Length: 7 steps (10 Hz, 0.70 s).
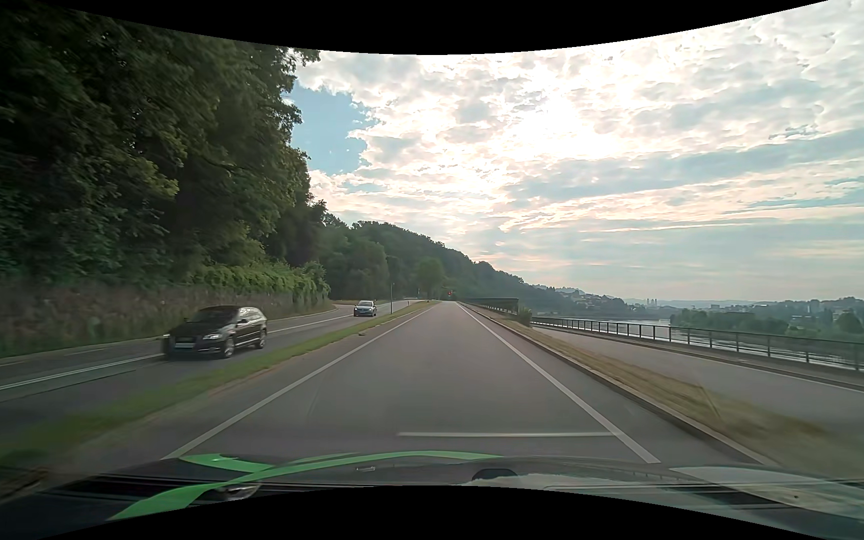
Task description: Follow the waypoints while adhering to traffic rules and regulations
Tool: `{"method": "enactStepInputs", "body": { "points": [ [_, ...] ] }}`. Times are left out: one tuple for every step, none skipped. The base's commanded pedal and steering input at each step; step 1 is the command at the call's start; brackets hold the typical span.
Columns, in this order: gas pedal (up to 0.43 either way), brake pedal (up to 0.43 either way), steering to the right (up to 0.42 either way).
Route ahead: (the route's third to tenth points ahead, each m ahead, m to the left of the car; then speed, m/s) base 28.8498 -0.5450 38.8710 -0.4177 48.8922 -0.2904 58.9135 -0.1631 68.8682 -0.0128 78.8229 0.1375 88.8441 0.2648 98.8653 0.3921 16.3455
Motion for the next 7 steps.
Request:
{"method": "enactStepInputs", "body": {
  "points": [
    [0.157,0.0,0.004],
    [0.157,0.0,-0.001],
    [0.157,0.0,-0.008],
    [0.157,0.0,-0.011],
    [0.157,0.0,-0.011],
    [0.157,0.0,-0.011],
    [0.157,0.0,-0.01]
  ]
}}
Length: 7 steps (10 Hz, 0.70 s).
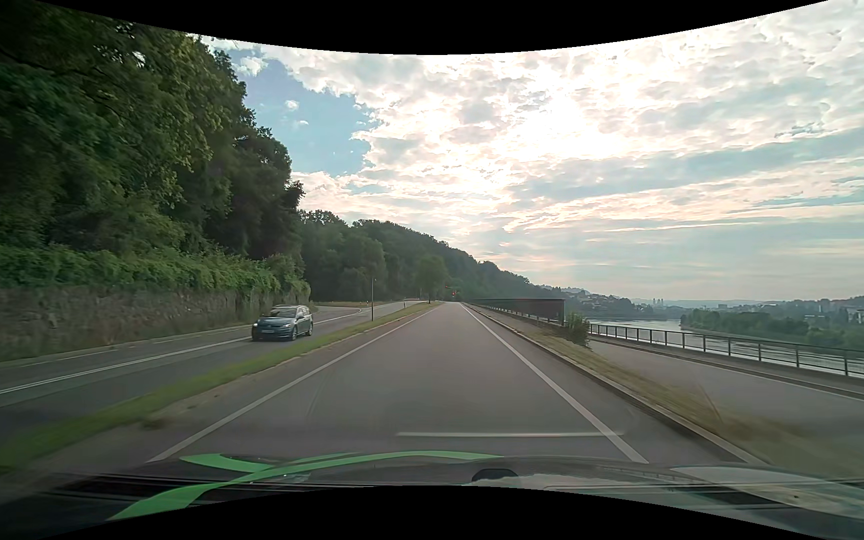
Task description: Follow the waypoints while adhering to traffic rules and regulations
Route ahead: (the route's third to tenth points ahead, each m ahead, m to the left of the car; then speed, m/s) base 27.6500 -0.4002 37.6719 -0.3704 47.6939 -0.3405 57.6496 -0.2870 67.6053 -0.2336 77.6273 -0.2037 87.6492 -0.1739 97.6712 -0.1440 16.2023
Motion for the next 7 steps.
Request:
{"method": "enactStepInputs", "body": {
  "points": [
    [0.157,0.0,-0.005],
    [0.157,0.0,-0.003],
    [0.157,0.0,-0.002],
    [0.157,0.0,-0.003],
    [0.157,0.0,-0.003],
    [0.157,0.0,-0.002],
    [0.157,0.0,-0.002]
  ]
}}
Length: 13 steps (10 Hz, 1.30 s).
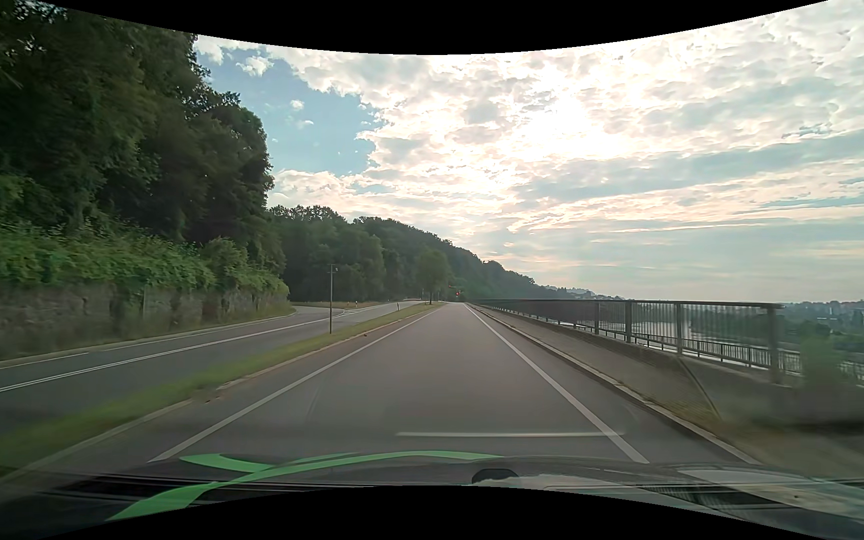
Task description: Follow the waypoints while adhering to traffic rules and regulations
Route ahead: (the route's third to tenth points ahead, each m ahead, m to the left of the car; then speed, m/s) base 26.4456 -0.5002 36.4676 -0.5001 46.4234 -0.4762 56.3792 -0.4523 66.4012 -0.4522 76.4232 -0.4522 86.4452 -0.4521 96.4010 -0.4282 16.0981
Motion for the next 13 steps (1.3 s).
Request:
{"method": "enactStepInputs", "body": {
  "points": [
    [0.157,0.0,-0.001],
    [0.157,0.0,-0.001],
    [0.157,0.0,-0.001],
    [0.157,0.0,-0.001],
    [0.15,0.0,0.0],
    [0.138,0.0,0.0],
    [0.13,0.0,0.0],
    [0.13,0.0,0.0],
    [0.13,0.0,0.0],
    [0.13,0.0,0.0],
    [0.13,0.0,0.0],
    [0.13,0.0,0.0],
    [0.13,0.0,0.0]
  ]
}}
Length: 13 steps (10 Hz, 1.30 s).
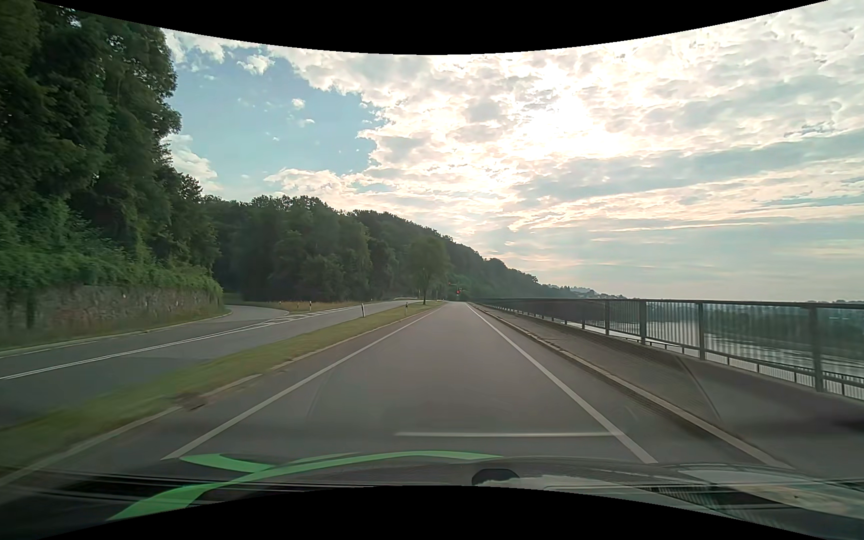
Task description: Follow the waypoints while adhering to traffic rules and regulations
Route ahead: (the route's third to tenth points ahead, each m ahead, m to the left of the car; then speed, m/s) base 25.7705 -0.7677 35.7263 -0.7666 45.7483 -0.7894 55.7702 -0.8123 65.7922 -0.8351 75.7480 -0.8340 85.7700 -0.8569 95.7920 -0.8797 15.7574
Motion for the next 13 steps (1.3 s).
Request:
{"method": "enactStepInputs", "body": {
  "points": [
    [0.13,0.0,0.0],
    [0.13,0.0,0.0],
    [0.13,0.0,0.002],
    [0.13,0.0,0.002],
    [0.118,0.0,0.002],
    [0.11,0.0,0.002],
    [0.11,0.0,0.003],
    [0.11,0.0,0.002],
    [0.11,0.0,0.002],
    [0.11,0.0,0.002],
    [0.11,0.0,0.003],
    [0.11,0.0,0.002],
    [0.11,0.0,0.003]
  ]
}}
